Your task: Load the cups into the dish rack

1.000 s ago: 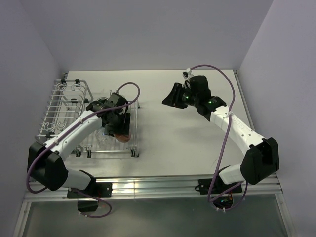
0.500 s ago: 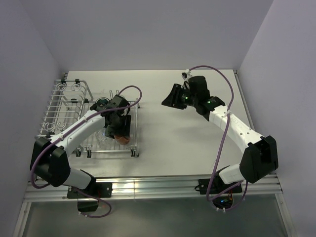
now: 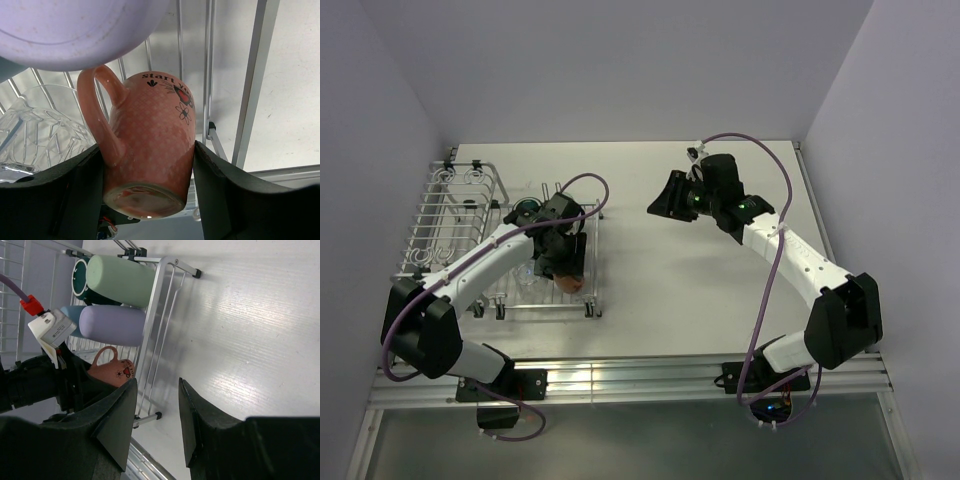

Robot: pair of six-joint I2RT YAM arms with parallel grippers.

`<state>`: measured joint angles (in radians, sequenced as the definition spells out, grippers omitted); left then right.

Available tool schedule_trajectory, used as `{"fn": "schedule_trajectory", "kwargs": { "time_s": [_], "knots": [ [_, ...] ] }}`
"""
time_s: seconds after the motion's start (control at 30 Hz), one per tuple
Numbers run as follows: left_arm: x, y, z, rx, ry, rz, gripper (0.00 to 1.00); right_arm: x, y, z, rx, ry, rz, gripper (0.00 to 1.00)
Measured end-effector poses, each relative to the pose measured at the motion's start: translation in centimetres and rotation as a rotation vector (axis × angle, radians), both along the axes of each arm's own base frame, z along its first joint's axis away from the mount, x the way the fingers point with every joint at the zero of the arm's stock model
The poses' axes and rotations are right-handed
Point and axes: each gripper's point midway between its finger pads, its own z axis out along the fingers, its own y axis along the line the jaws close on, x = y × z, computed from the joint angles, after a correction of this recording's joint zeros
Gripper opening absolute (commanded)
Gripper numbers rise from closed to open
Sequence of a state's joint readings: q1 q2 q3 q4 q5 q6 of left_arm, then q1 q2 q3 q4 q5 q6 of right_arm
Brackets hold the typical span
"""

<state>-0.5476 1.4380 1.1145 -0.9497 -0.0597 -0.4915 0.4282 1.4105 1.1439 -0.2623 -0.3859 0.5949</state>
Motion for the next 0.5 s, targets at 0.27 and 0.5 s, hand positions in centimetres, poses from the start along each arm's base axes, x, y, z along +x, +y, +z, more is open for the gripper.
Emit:
{"fn": "schedule_trajectory", "kwargs": {
  "time_s": [0.27,0.5],
  "knots": [
    [-0.28,0.10,-0.44,0.013,0.004,-0.005,0.74,0.00,-0.01,-0.01,-0.001,-0.001,0.001,0.46],
    [-0.26,0.06,-0.43,0.015,0.000,-0.005,0.75,0.00,-0.01,-0.01,-0.001,-0.001,0.001,0.46]
  ]
}}
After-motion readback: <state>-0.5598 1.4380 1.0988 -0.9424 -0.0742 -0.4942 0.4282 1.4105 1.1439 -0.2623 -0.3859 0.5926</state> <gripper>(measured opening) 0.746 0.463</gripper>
